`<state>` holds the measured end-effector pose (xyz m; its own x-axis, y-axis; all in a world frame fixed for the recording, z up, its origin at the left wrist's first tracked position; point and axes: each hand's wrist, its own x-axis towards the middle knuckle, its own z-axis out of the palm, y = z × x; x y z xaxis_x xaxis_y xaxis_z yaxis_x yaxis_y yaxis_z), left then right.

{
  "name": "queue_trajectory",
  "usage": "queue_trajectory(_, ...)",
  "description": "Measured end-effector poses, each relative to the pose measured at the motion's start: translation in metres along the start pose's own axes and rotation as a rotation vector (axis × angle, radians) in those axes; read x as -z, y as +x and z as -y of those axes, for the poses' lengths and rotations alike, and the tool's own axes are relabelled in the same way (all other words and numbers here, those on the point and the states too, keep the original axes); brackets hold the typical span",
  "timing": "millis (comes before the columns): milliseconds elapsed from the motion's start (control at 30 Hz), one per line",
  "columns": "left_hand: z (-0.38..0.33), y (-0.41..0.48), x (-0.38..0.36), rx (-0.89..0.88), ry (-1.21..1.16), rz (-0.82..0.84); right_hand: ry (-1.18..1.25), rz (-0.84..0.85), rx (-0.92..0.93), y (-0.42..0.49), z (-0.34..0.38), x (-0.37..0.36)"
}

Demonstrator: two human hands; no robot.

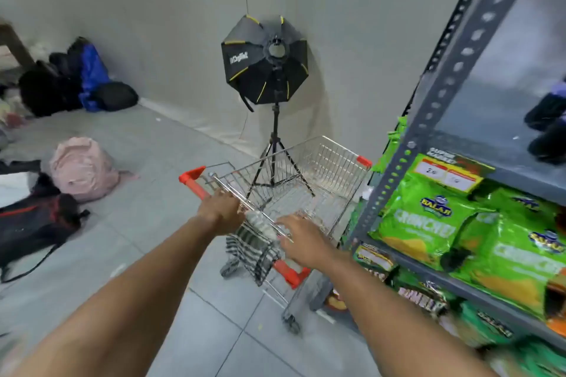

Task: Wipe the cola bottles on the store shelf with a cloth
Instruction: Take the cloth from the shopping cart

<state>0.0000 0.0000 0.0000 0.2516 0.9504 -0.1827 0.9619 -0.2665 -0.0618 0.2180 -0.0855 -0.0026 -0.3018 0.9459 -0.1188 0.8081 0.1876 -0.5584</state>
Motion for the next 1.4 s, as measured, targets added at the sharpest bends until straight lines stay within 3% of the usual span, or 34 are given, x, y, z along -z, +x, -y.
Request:
queue_trajectory(133,0.007,0.016,-0.023,0.056,0.008,0.144,-0.025,0.131,-0.076,0.015,0.008,-0.033)
queue_trajectory(333,0.003,0.028,-0.029,-0.056,-0.159,0.107,-0.032,0.138,-0.077,0.032,0.006,-0.043)
queue_trajectory(467,0.002,0.024,-0.025,-0.167,-0.444,0.113,0.111,-0.041,-0.098,0.038,0.01,-0.036)
queue_trajectory(567,-0.006,0.015,-0.002,-0.249,-0.579,0.06,0.066,-0.225,-0.074,0.046,0.011,-0.016)
queue_trajectory(733,-0.033,0.003,0.051,-0.43,-0.596,-0.045,-0.007,-0.174,0.008,0.038,0.011,0.036)
queue_trajectory(967,-0.088,-0.013,0.119,-0.381,-0.78,-0.198,0.092,-0.535,-0.034,-0.006,0.004,0.098)
queue_trajectory(1100,-0.129,-0.027,0.156,-0.382,-1.192,0.012,0.109,-0.837,-0.024,-0.045,0.003,0.133)
queue_trajectory(1200,-0.166,-0.038,0.182,-0.343,-1.483,0.022,0.098,-1.012,0.043,-0.079,0.006,0.159)
queue_trajectory(1300,-0.21,-0.049,0.211,-0.364,-1.728,0.089,0.087,-1.135,0.111,-0.121,0.011,0.183)
queue_trajectory(1400,-0.258,-0.064,0.236,-0.459,-1.915,0.284,0.048,-1.218,0.084,-0.161,0.004,0.205)
